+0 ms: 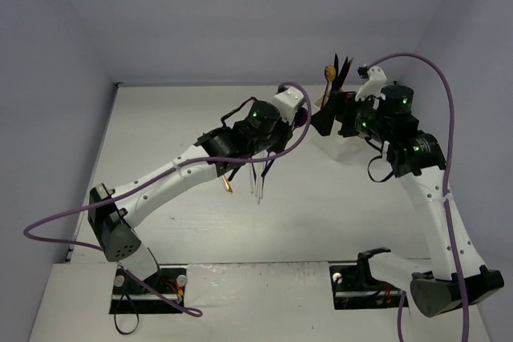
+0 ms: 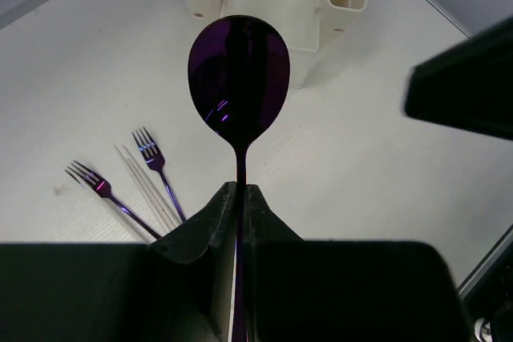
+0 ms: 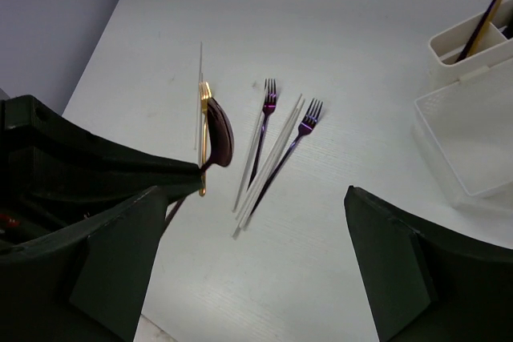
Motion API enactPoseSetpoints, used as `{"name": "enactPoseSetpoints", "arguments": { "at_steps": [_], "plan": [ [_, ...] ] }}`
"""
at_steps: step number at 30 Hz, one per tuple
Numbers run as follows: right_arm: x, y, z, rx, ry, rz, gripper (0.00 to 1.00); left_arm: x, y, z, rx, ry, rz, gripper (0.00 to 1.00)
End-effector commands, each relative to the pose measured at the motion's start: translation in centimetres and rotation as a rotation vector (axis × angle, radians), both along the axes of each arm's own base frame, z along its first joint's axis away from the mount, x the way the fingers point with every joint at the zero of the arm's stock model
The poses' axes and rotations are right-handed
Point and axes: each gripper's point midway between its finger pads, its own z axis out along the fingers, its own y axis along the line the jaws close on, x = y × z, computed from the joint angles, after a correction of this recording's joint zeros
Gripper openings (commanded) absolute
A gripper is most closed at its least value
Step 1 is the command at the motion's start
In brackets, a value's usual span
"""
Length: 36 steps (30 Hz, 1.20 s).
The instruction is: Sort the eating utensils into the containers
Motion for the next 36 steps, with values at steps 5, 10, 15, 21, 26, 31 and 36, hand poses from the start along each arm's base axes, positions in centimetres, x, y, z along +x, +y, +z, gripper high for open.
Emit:
{"name": "enactPoseSetpoints", "arguments": {
  "at_steps": [5,10,15,21,26,31,36],
  "plan": [
    [1.7,3.5,3.1,0.094,-0.102,0.127,0.80,-2.8,-2.1,7.7,-0.169,-0.141,-0.160,0.00],
    [2.2,4.5,1.8,0.107,-0.073,0.148,0.69,-3.1,-2.1,8.3,-0.184,-0.162,-0.170,0.00],
    [2.4,4.6,0.7,0.094,-0.055,0.138,0.58,-3.1,-1.9,8.6,-0.187,-0.175,-0.172,0.00],
    [2.2,4.5,-0.7,0.082,-0.032,0.129,0.39,-3.2,-1.8,8.8,-0.199,-0.183,-0.173,0.00],
    [2.4,3.8,-0.6,0.053,-0.057,0.094,0.09,-3.0,-1.5,8.3,-0.189,-0.181,-0.155,0.00],
    [3.1,3.1,0.2,0.017,-0.099,0.063,0.00,-2.6,-0.7,7.3,-0.171,-0.163,-0.110,0.08],
    [5.0,2.1,1.3,-0.048,-0.153,0.009,0.00,-1.5,1.3,5.4,-0.148,-0.131,-0.019,0.50]
  ]
}}
